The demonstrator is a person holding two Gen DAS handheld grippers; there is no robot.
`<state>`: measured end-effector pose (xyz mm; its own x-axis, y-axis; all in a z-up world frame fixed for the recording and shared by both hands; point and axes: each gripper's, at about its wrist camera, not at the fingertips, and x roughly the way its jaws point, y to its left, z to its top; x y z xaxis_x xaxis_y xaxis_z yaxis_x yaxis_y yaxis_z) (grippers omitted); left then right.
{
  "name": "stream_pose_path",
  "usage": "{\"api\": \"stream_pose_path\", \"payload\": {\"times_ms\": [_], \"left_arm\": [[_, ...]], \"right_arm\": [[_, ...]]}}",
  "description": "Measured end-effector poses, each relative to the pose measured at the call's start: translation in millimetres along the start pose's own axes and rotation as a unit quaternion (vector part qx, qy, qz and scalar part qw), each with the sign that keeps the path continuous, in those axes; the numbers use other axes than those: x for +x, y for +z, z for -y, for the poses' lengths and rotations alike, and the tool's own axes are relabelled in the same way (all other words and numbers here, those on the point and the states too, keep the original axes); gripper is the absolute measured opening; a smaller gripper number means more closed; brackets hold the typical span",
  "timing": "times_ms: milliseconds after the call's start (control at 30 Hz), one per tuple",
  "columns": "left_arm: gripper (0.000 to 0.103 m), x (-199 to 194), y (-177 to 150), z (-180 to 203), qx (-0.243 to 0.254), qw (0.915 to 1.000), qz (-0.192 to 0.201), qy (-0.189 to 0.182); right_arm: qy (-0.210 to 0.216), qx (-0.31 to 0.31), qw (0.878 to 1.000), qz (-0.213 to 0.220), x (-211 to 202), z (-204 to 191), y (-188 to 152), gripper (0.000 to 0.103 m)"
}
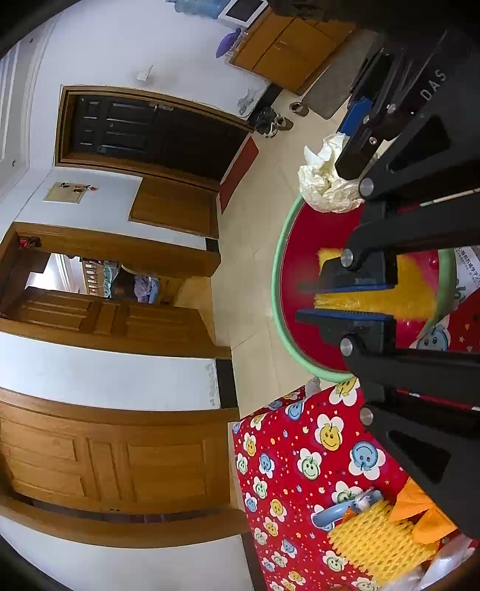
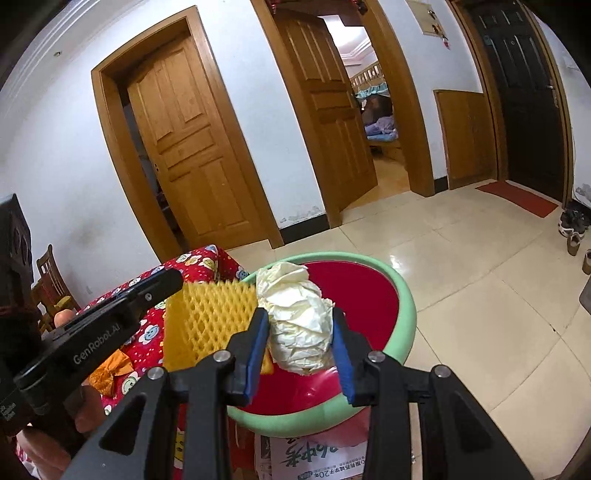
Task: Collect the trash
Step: 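Open the left tool to drop the foam net into the basin, then open the right tool to drop the white paper into the basin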
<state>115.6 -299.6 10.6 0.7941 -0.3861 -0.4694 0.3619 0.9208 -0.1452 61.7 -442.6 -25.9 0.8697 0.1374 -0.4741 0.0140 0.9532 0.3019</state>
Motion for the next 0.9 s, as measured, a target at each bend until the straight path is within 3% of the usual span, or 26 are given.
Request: {"api": "stream_pose_path", "payload": {"times_ms": [100, 167, 300, 367, 400, 500, 633, 900], "left_arm": [[0.014, 0.4, -0.2, -1.5, -0.004, 1.0000, -0.003, -0.003], [0.029, 1.3, 0.0, -2.3, -0.006, 0.9999, -0.005, -0.006], [0.037, 2.0, 0.0, -3.8, -0.009, 0.9998, -0.007, -0.013], [0.054, 0.8, 0.3, -4.9, -0.011, 0.9998, -0.005, -0.012], [0.057, 0.1, 0.5, -4.9, -0.013, 0.9998, -0.004, -0.013], [0.058, -2.0, 0.7, -7.1, -0.016, 0.9998, -0.002, -0.013], [0.068, -3.2, -0.2, -11.8, -0.022, 0.9997, -0.005, -0.004], [0.070, -11.8, -2.7, -24.1, -0.042, 0.9989, 0.005, 0.022]], "right_arm": [[0.001, 0.007, 1.000, -0.002, 0.4, 3.7, 0.3, 0.037], [0.001, 0.007, 1.000, -0.002, 0.0, 3.7, 0.1, 0.037], [0.002, 0.005, 1.000, -0.004, 1.1, 3.7, 0.1, 0.037], [0.002, 0.003, 1.000, -0.008, 2.6, 2.0, 0.5, 0.038], [0.003, 0.002, 1.000, -0.009, 4.2, -0.1, 2.5, 0.038], [0.002, -0.001, 1.000, -0.011, 3.7, 0.3, 1.6, 0.038], [0.006, 0.000, 1.000, -0.014, 5.1, -0.5, 3.0, 0.038], [0.019, -0.009, 0.999, -0.024, 27.5, -14.6, 11.1, 0.038]]}}
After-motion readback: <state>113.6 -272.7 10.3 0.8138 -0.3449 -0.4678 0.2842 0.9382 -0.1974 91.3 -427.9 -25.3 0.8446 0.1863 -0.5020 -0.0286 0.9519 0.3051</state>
